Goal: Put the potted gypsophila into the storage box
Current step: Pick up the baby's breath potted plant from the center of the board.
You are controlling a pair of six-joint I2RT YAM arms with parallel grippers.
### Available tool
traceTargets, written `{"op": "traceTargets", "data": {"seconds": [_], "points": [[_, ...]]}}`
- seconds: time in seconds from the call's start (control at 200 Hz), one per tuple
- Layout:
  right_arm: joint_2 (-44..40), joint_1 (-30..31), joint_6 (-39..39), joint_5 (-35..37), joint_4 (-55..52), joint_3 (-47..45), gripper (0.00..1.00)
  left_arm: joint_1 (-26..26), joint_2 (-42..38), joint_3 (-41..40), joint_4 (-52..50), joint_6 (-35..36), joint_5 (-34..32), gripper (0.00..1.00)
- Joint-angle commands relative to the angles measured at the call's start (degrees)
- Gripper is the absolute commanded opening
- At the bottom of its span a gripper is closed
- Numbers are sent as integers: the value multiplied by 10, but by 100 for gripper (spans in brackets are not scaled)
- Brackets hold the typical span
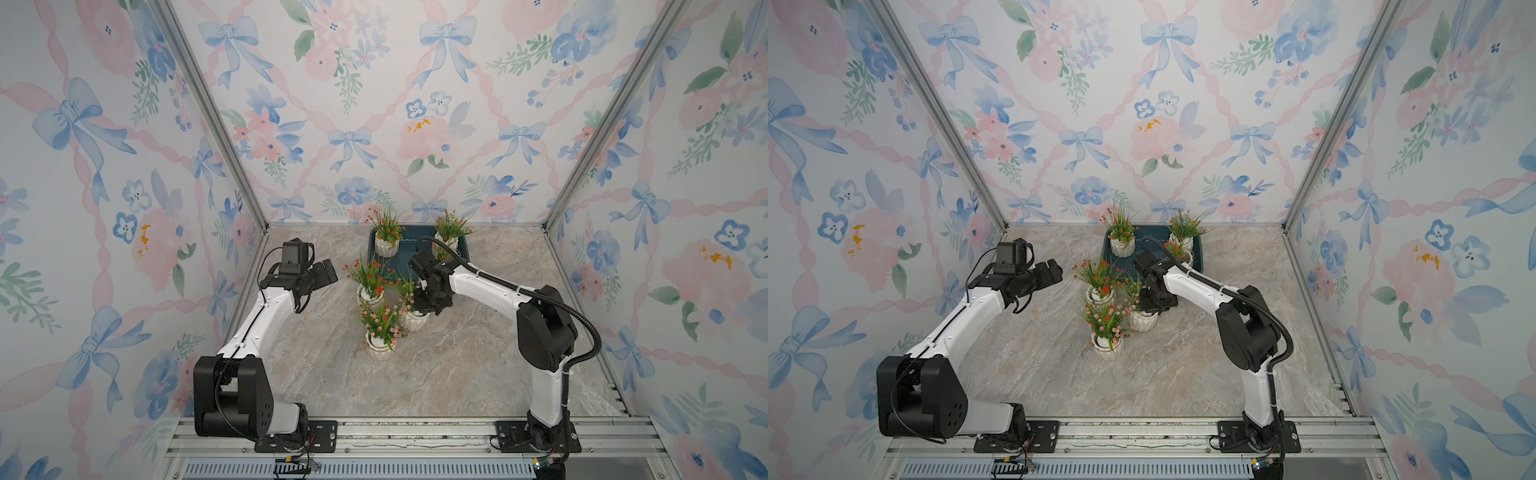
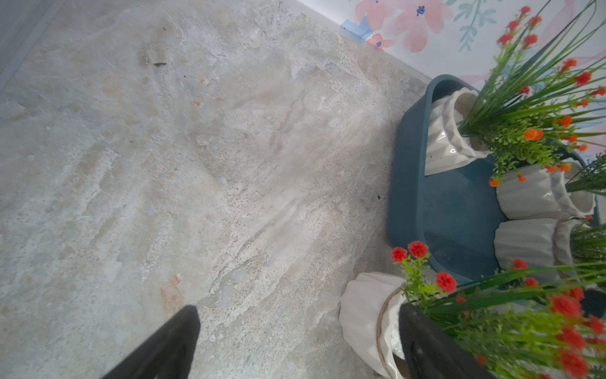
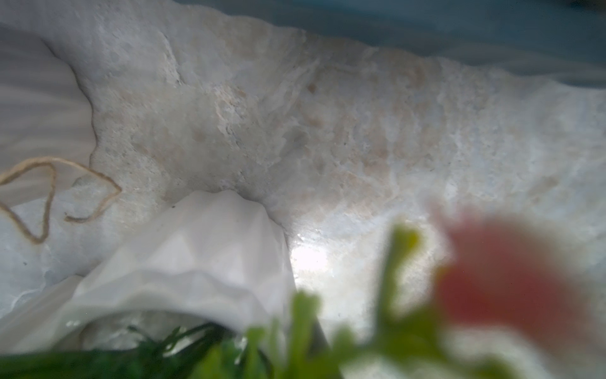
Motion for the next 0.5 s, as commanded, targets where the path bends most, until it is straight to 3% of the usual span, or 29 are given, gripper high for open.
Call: {"op": "traceTargets", "data": {"seconds": [0.0, 0.495], "points": [[12, 6, -30, 24, -63, 67, 14, 4, 6, -9, 3, -5, 7, 95], [53, -33, -70, 54, -163, 255, 14, 7, 7, -9, 4, -6, 10, 95]]}}
